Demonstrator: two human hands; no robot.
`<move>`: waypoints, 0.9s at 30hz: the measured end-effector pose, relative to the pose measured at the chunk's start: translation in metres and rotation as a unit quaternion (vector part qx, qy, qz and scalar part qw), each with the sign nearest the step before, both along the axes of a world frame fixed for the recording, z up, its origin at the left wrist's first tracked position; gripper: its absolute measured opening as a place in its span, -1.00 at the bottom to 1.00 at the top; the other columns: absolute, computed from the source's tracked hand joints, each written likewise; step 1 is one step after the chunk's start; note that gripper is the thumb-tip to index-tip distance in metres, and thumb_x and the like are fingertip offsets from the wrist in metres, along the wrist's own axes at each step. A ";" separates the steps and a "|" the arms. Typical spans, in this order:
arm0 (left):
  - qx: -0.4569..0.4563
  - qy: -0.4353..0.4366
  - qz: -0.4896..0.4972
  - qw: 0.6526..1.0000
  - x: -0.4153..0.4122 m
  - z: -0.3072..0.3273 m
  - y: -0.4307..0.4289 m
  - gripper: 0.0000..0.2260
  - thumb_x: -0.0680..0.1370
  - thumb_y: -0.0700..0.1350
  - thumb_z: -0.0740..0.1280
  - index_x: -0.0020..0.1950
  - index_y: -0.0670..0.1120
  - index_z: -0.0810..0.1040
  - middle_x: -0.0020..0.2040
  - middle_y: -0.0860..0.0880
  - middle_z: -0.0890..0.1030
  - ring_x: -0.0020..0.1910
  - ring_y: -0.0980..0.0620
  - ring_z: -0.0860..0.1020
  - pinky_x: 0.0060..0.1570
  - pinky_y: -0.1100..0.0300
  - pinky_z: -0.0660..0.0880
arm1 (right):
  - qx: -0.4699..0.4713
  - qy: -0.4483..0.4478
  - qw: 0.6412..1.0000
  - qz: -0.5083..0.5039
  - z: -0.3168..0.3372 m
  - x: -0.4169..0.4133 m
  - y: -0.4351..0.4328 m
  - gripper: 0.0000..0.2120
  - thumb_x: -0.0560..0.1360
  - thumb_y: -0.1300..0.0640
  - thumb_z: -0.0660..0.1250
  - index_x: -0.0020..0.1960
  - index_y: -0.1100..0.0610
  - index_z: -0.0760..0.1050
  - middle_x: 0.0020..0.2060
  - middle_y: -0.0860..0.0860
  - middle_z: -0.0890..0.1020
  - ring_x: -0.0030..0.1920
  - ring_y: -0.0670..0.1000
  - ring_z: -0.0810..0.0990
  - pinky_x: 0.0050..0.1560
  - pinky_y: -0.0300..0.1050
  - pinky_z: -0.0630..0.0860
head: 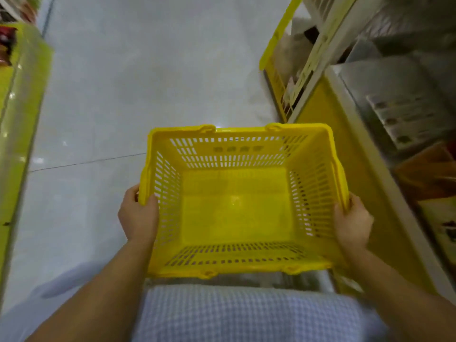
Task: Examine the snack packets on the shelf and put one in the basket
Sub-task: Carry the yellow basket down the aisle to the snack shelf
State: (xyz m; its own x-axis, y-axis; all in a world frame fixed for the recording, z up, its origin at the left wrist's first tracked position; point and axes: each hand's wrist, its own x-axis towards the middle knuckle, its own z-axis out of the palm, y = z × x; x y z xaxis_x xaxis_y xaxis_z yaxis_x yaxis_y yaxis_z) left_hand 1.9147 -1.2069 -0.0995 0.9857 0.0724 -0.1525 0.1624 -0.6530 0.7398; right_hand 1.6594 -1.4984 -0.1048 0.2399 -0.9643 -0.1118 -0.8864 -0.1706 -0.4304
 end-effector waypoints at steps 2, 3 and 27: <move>-0.009 -0.003 0.009 1.000 0.000 -0.025 -0.007 -0.67 0.47 -0.26 0.35 0.23 -0.16 0.55 0.08 -0.22 0.63 0.06 -0.17 0.57 0.03 0.09 0.40 | -0.007 0.001 1.000 0.011 -0.022 0.000 -0.008 -0.66 0.51 0.24 0.31 0.26 0.32 0.45 0.00 0.42 0.59 0.01 0.42 0.56 0.02 0.18 0.46; -0.010 -0.004 0.011 1.000 0.000 -0.035 -0.009 -0.67 0.47 -0.26 0.35 0.24 -0.16 0.54 0.08 -0.22 0.63 0.07 -0.18 0.57 0.04 0.08 0.41 | -0.010 0.001 1.000 0.015 -0.030 0.000 -0.011 -0.66 0.51 0.24 0.31 0.26 0.31 0.45 0.00 0.42 0.59 0.01 0.42 0.56 0.02 0.18 0.46; 0.021 -0.123 -0.265 0.956 -0.059 -0.014 -0.065 -0.59 0.48 -0.24 0.37 0.33 -0.12 0.50 0.28 -0.21 0.49 0.26 -0.23 0.44 0.25 -0.03 0.33 | 0.029 -0.025 0.998 0.058 0.017 -0.072 0.013 -0.51 0.51 0.14 0.38 0.39 0.24 0.38 0.19 0.21 0.59 0.21 0.19 0.54 0.21 0.03 0.43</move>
